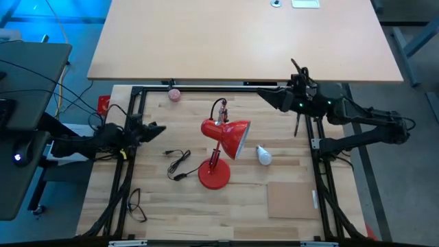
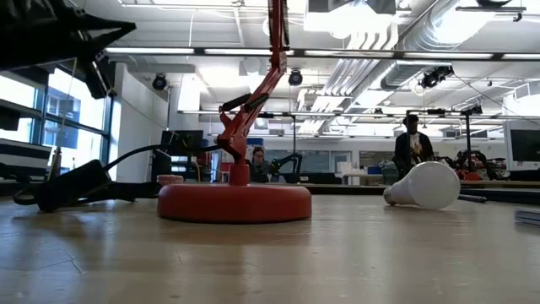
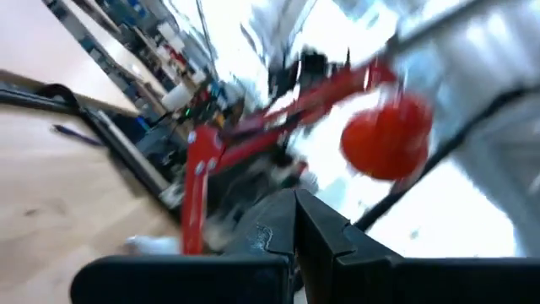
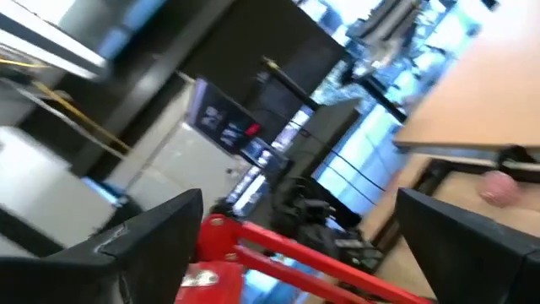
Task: Screw lightbulb
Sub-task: Prepare the desk lamp
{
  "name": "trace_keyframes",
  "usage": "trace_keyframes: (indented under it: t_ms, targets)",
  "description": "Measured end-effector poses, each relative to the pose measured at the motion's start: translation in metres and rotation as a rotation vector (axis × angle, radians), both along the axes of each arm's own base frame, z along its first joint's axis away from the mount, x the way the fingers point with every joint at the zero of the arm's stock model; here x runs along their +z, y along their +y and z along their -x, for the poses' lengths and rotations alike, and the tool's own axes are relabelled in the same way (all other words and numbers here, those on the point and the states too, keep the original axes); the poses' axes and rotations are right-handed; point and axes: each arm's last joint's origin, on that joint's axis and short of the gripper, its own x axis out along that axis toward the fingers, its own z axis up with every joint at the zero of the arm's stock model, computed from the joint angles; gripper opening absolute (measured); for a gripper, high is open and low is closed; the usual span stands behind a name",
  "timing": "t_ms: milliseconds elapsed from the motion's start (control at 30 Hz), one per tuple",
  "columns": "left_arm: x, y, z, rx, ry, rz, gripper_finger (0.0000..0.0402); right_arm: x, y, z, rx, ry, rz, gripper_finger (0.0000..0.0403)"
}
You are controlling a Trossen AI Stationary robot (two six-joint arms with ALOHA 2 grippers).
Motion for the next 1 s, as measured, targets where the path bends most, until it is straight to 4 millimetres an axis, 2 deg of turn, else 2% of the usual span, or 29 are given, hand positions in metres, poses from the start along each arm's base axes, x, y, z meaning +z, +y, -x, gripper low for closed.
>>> trace_keyframes:
  t_ms: [67,133,200,300,333,367,467,567,733,867,1000]
  targets:
    - [0.002,0.001,0.001,0.027,-0.032,0.055,0.0000,-0.001,-0.003,0.001,-0.008,0.070,-0.014,0.0345]
    - [0.001,0.002,0.001,0.036,-0.036,0.101,0.0000,-0.003,-0.004,0.003,-0.018,0.153,-0.025,0.0289]
    - [0.001,0.002,0.001,0.035,-0.038,0.131,0.0000,-0.003,-0.004,0.007,-0.041,0.226,-0.030,0.0211]
    - [-0.001,0.004,0.001,0.089,-0.033,0.177,0.0000,0.004,-0.004,0.016,-0.086,0.283,0.010,0.0065]
    - [-0.002,0.005,0.000,0.109,-0.027,0.213,0.0000,0.006,-0.004,0.018,-0.100,0.301,0.031,0.0034]
    - [-0.004,0.005,-0.001,0.107,-0.013,0.247,0.0000,0.007,-0.005,0.019,-0.116,0.314,0.045,0.0021]
    - [-0.008,0.003,-0.007,0.017,0.045,0.252,0.0000,0.010,-0.007,0.023,-0.134,0.351,0.084,0.0023]
    - [-0.005,-0.002,-0.013,-0.071,0.068,0.165,0.0000,0.011,-0.009,0.028,-0.141,0.380,0.108,0.0012]
    - [0.041,-0.007,-0.027,-0.123,0.092,-0.006,0.0009,0.009,-0.013,0.031,-0.149,0.405,0.077,0.0005]
    - [0.069,-0.016,-0.050,-0.311,0.326,-0.148,0.0051,0.009,-0.013,0.032,-0.136,0.402,0.076,0.0007]
    - [0.070,-0.022,-0.069,-0.481,0.664,-0.269,0.0122,0.009,-0.013,0.032,-0.126,0.406,0.092,0.0006]
